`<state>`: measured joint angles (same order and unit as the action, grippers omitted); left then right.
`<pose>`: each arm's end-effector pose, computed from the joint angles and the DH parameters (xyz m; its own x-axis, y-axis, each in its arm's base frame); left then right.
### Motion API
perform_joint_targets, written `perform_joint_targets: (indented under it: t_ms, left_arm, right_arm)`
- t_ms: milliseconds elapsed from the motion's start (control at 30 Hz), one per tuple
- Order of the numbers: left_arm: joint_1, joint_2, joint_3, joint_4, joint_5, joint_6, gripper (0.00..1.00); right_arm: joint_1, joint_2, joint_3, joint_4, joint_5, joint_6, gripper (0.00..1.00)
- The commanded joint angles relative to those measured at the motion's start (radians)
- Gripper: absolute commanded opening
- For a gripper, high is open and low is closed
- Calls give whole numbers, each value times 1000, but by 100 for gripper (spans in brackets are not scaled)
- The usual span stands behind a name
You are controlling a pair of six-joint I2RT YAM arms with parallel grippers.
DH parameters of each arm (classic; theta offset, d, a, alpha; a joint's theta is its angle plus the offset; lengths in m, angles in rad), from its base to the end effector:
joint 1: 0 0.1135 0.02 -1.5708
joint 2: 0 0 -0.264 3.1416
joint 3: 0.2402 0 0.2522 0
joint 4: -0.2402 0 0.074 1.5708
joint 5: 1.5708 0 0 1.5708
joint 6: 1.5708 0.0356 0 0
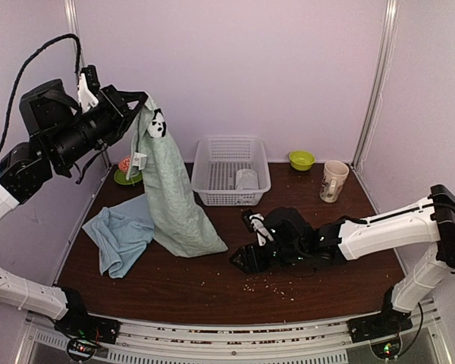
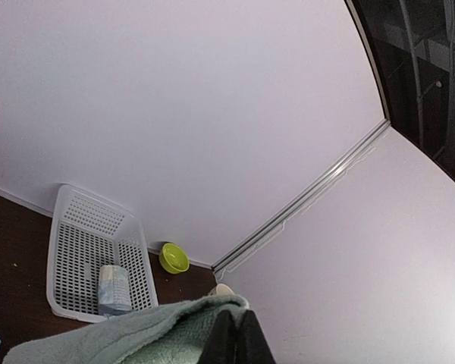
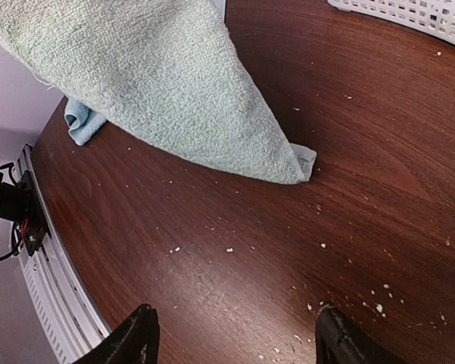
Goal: Roll the towels
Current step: Pick up the towel from the center of the board.
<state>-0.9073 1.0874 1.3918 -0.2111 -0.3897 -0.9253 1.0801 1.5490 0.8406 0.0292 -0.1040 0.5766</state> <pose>0.1458 -0.1646 0.4879 -0.3615 -0.7373 -0.5707 0.3441 0.4634 -0.8166 0.1496 0.2879 0.1949 -0.7472 -0.2478 -0.6167 -0.6059 0.6353 0.4789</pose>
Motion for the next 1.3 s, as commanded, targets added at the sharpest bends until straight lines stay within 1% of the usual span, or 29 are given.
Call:
perform_joint_targets:
  t_ms: [0,133,367,600,700,800,900,967,1033,1067,1167,1267]
  left_arm:
    - [-11,-2,65,42,-23,30,0]
    - [-23,3,105,38,-37,56,0]
    - [-59,29,159,70,-39,88,0]
    - [-118,111,271,69,-2,119,0]
    - [-145,133,302,68,-10,137,0]
    - [-163,146,312,68,-20,139,0]
    - [-178,153,310,68,-24,140,0]
    - [-186,158,304,71,-24,136,0]
    - [-193,159,294,77,-23,132,0]
    - [-196,159,287,81,-22,131,0]
    - [-202,153,261,86,-22,118,0]
    - [-205,132,223,76,-15,102,0]
  right_arm:
    - [8,85,75,110,-23,16,71]
    - [8,135,112,165,-37,18,71]
    - [17,123,117,283,-39,14,71]
    - [43,155,187,381,-39,18,76]
    - [52,177,246,400,-62,21,74]
    - [55,200,296,404,-99,27,66]
    - [56,186,295,410,-90,22,40]
    - [53,153,271,397,-60,4,24]
    - [38,103,233,380,-25,-10,6]
    - [26,73,212,363,-12,-13,0]
    - [-19,-55,134,273,26,-42,0]
    - [-39,-232,81,100,94,-138,0]
